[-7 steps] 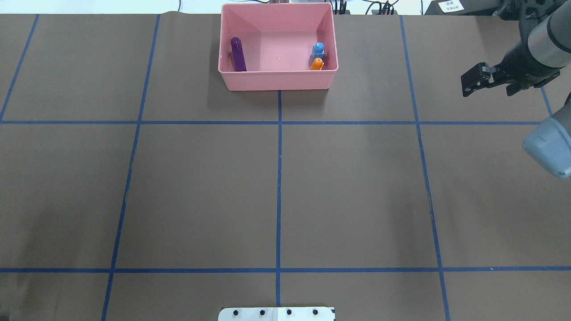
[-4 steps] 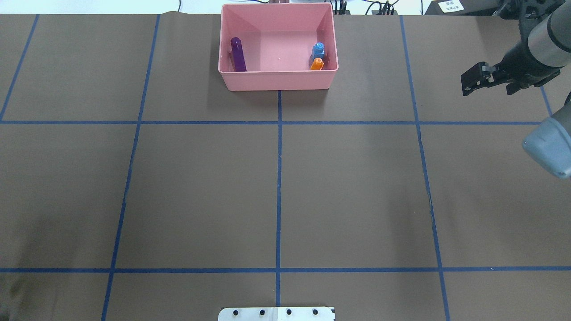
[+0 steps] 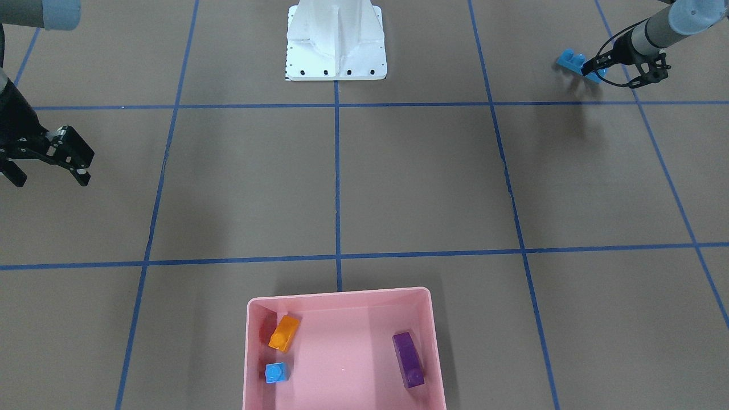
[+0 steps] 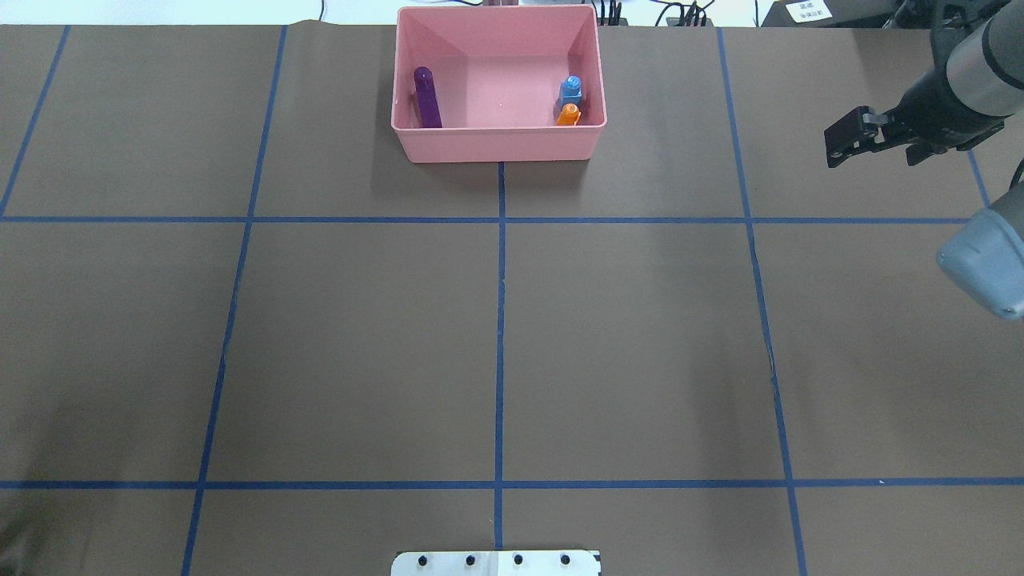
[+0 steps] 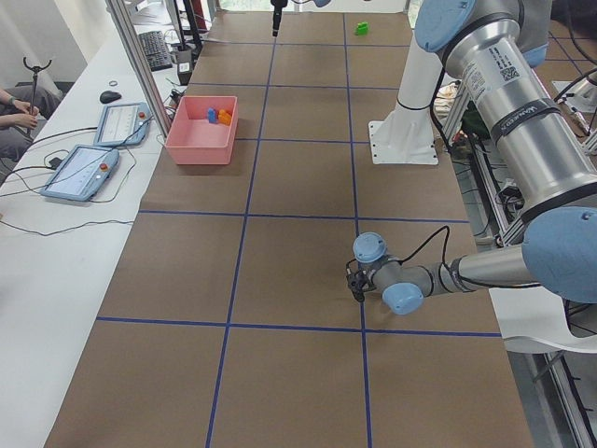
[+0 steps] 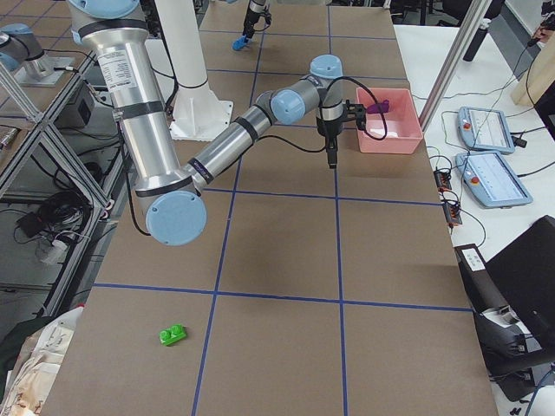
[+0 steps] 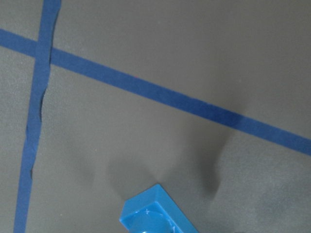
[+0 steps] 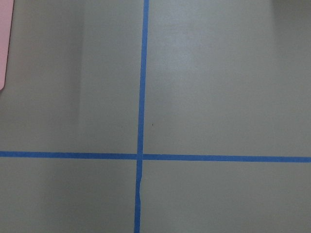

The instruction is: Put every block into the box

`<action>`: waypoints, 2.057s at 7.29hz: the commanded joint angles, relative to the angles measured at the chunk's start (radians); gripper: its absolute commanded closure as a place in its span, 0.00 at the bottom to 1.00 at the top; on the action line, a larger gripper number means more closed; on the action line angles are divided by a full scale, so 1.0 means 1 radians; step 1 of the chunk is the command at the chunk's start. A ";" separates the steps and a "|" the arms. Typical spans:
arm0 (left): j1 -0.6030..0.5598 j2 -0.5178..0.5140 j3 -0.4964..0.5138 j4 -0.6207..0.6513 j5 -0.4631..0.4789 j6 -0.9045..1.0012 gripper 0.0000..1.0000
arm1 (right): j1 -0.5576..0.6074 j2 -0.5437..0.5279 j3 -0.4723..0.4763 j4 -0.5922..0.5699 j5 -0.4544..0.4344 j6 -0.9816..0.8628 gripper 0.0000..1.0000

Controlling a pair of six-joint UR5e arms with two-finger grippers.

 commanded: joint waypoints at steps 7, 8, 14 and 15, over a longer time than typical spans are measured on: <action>0.008 0.009 -0.006 -0.075 -0.004 0.004 1.00 | 0.002 -0.006 0.015 -0.005 0.001 0.000 0.01; 0.008 0.006 -0.036 -0.075 -0.010 0.004 1.00 | 0.003 -0.007 0.017 -0.005 0.001 0.000 0.01; -0.052 -0.011 -0.351 -0.064 0.032 0.005 1.00 | 0.006 -0.207 0.153 -0.004 0.023 -0.038 0.01; -0.053 -0.029 -0.374 -0.063 0.062 0.005 1.00 | 0.012 -0.272 0.193 -0.005 0.027 -0.072 0.01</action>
